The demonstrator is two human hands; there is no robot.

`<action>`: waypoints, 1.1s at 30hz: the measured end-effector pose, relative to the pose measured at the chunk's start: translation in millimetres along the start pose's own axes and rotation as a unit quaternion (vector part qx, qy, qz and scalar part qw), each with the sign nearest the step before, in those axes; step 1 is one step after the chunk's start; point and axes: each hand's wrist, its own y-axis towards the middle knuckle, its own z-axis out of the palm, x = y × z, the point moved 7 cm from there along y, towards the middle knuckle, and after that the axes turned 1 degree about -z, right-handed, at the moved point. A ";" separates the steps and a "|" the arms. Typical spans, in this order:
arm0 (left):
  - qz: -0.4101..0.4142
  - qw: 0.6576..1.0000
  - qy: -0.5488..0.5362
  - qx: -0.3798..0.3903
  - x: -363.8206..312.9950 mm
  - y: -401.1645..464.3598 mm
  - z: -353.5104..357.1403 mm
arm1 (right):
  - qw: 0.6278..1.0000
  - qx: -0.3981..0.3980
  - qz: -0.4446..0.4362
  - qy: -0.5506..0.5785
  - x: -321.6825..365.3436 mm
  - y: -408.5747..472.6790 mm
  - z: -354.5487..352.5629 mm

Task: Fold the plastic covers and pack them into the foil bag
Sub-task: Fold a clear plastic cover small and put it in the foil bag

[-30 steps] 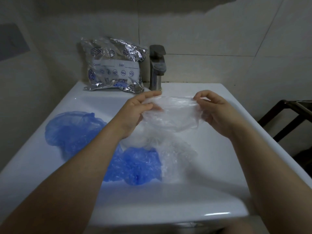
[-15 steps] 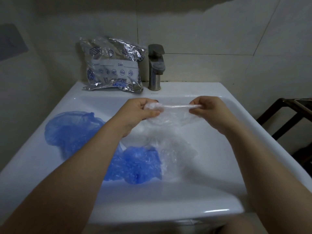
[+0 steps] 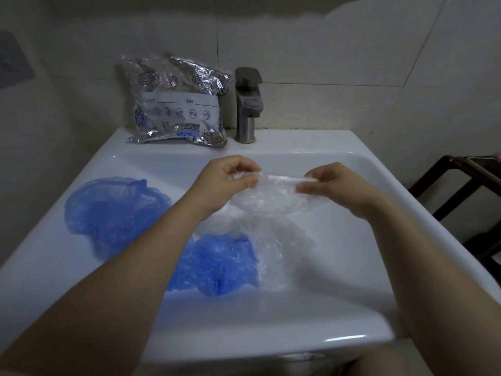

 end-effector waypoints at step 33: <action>-0.070 0.987 0.136 0.050 6.3 -2.1 1.7 | 0.982 -0.052 -0.077 -0.162 28.8 -0.6 8.9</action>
